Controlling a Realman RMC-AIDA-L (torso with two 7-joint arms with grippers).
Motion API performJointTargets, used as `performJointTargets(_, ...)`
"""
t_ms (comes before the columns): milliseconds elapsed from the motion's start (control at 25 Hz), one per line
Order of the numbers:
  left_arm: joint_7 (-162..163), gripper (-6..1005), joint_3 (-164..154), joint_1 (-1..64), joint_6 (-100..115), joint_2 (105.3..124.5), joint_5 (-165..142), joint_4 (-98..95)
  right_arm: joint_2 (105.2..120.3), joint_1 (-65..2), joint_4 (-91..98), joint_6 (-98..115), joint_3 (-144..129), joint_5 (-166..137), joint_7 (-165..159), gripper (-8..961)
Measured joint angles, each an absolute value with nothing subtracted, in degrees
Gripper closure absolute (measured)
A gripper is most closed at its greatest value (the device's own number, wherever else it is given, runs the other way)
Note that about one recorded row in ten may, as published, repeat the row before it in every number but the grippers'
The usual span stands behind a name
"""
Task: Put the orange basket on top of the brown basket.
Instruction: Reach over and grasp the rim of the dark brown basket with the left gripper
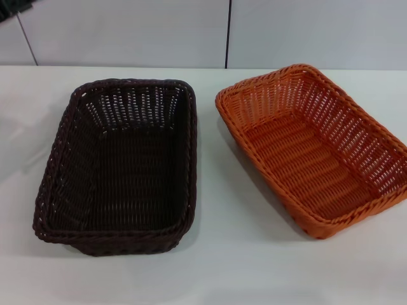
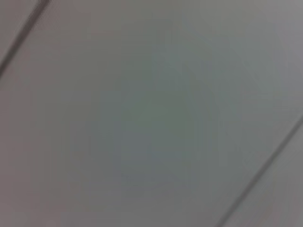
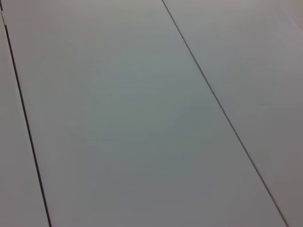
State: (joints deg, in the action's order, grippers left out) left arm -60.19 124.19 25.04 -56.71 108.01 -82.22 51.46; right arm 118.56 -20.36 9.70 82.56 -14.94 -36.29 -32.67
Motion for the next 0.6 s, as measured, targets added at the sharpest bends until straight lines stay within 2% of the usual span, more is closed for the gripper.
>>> performJointTargets(40, -54.7, 343, 124.1, 25.3, -58.4, 106.99, -88.3, 54.4, 118.56, -20.3, 9.8, 82.4, -14.9, -36.3, -32.7, 128)
performJointTargets(80, -54.7, 344, 124.1, 25.3, -58.4, 106.99, -88.3, 54.4, 118.56, -20.2, 9.8, 82.2, -14.9, -36.3, -32.7, 128)
performJointTargets(120, -47.7, 345, 124.1, 25.7, -61.2, 106.15, -96.6, 58.3, 118.56, -20.2, 10.0, 81.5, -14.9, -36.3, -32.7, 128)
performJointTargets(240, -36.2, 349, 124.4, 26.5, -68.1, 106.31, -113.2, 68.1, 118.51, -20.3, 10.1, 80.7, -14.9, -36.3, -32.7, 128)
performJointTargets(400, -27.5, 355, 124.7, 28.9, -77.3, 109.12, -129.9, 77.4, 118.37, -20.7, 10.3, 79.3, -14.9, -36.3, -32.6, 128)
performJointTargets(440, -27.5, 359, 124.7, 28.9, -77.3, 109.12, -129.9, 77.4, 118.31, -20.9, 10.3, 79.0, -14.9, -36.3, -32.6, 128)
performJointTargets(480, -25.2, 362, 125.1, 29.8, -80.6, 111.59, -137.3, 81.6, 118.25, -21.0, 10.3, 78.7, -14.9, -36.3, -32.5, 128)
performJointTargets(520, -23.8, 365, 125.1, 30.5, -82.5, 113.12, -142.1, 83.9, 118.09, -21.2, 10.3, 78.2, -14.9, -36.3, -32.5, 128)
performJointTargets(560, -23.8, 368, 125.1, 30.5, -82.5, 113.12, -142.1, 83.9, 118.09, -21.2, 10.3, 78.2, -14.9, -36.3, -32.5, 128)
performJointTargets(600, -23.3, 372, 125.1, 30.9, -83.6, 113.94, -144.5, 84.9, 118.04, -21.3, 10.3, 78.0, -14.9, -36.3, -32.4, 128)
